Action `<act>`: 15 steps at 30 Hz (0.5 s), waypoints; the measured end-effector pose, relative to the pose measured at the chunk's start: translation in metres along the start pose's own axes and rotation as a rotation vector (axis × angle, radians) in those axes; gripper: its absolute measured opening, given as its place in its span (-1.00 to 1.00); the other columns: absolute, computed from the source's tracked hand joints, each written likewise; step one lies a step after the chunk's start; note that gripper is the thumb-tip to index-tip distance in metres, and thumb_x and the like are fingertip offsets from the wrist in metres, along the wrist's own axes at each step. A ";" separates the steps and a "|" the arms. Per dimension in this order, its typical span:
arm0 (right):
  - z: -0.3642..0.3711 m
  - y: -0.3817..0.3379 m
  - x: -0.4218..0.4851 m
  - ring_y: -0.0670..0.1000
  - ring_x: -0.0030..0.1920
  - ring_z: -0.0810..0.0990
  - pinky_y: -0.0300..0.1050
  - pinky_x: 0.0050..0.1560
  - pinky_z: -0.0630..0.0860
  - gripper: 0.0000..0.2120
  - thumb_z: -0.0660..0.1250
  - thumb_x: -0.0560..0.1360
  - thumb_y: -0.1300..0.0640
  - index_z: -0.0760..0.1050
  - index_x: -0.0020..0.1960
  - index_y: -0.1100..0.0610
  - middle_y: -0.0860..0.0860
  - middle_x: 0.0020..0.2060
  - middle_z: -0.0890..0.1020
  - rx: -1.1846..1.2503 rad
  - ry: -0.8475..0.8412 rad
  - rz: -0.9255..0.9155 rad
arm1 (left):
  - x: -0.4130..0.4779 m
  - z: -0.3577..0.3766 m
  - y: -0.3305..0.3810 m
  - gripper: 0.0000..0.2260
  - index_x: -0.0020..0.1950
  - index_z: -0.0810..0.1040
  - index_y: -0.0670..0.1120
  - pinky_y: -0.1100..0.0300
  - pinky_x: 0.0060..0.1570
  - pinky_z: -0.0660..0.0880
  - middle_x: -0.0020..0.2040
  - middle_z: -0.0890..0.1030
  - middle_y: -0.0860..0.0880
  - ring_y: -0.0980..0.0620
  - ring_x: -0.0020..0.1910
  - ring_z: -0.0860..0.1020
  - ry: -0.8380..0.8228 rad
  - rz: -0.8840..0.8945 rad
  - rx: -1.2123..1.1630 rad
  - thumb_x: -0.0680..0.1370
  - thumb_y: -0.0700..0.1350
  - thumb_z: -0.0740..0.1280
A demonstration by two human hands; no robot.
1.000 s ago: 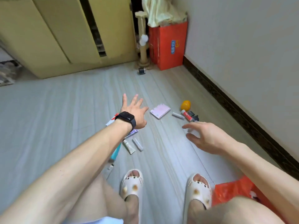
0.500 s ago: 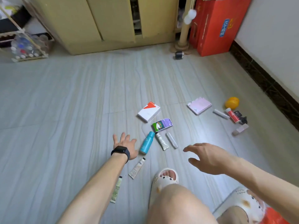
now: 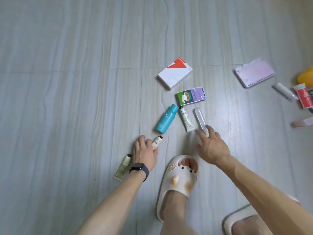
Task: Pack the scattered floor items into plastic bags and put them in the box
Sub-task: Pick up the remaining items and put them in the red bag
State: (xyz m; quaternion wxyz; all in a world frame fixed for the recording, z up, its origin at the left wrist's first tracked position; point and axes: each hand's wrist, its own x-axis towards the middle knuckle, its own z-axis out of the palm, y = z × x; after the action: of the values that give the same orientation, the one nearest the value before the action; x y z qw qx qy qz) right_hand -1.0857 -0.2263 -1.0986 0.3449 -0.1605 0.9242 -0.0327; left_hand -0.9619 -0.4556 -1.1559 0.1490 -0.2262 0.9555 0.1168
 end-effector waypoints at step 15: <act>0.019 0.042 -0.009 0.15 -0.18 0.50 -0.12 -0.16 0.41 -0.73 0.18 0.58 0.19 0.54 0.20 0.04 0.12 0.00 0.49 0.292 0.052 0.299 | -0.002 -0.022 0.010 -0.58 0.28 0.48 -0.13 0.00 0.32 0.32 0.48 0.19 -0.10 -0.12 0.42 0.27 -0.283 0.001 0.172 0.55 0.12 0.26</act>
State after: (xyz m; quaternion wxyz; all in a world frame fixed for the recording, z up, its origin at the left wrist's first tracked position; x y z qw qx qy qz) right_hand -1.0788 -0.1831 -1.1147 0.3413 0.0310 0.9319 -0.1191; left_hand -0.9696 -0.4527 -1.1329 0.3007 -0.1933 0.9317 0.0653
